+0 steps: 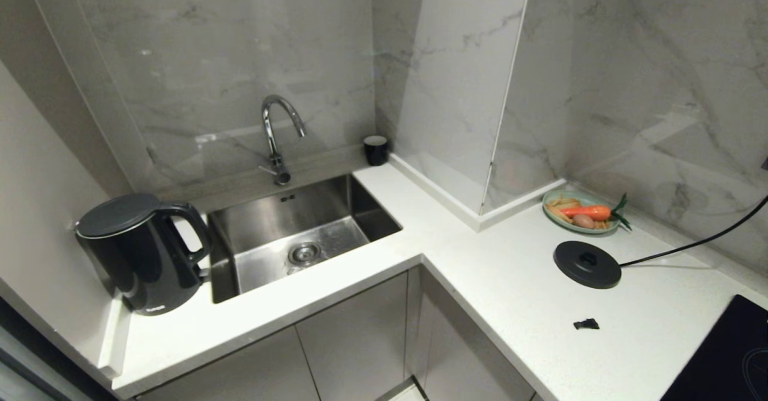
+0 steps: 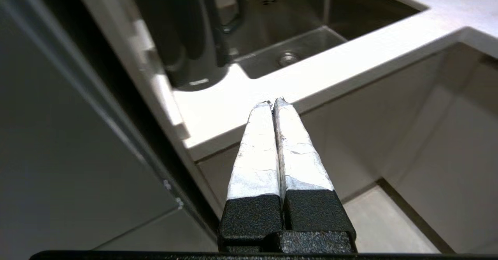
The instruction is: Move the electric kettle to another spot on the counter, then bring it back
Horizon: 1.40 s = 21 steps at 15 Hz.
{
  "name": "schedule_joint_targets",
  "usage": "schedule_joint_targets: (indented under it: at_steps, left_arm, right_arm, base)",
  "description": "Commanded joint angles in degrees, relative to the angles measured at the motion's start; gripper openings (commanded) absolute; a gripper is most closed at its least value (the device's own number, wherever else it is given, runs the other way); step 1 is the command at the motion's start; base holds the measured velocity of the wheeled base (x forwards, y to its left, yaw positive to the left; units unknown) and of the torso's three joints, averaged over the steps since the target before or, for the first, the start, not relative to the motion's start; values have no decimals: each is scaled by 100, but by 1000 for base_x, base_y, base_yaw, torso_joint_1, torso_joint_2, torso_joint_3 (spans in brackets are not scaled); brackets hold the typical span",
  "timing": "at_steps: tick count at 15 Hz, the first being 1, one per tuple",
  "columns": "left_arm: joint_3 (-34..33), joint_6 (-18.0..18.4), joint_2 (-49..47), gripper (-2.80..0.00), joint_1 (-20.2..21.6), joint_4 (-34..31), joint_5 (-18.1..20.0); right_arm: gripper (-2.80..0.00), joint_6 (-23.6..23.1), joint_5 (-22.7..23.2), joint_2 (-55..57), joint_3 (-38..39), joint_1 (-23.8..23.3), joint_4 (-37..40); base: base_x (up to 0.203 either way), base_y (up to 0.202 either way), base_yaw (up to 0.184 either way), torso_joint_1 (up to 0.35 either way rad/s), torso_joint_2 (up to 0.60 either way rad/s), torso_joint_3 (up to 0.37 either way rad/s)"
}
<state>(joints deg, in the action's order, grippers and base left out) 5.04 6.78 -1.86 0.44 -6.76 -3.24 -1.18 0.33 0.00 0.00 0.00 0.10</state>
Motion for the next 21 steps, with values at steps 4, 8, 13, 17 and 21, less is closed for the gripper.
schedule_joint_targets:
  at_steps: [4,8,13,17,21]
  left_arm:
    - [-205,-547,204,-280,-18,-80,315]
    - [-205,-555,204,-280,-9,-71,315]
    - [-205,-555,204,-280,-9,-71,315]
    - [-205,-555,204,-280,-9,-71,315]
    - [-205,-555,204,-280,-9,-71,315]
  right_arm:
    - [-280,-11,2,-9,0,0,-1]
    - [-280,-40,11,-9,0,0,-1]
    - [-280,-40,11,-9,0,0,-1]
    - [-280,-40,20,-9,0,0,-1]
    - [-280,-40,20,-9,0,0,-1]
  base:
    - [0,0,0,0,0,0]
    - [0,0,0,0,0,0]
    - [3,-6,75,1,4,2]
    - [-2,-9,176,0,3,4]
    - [-1,-8,174,3,3,5]
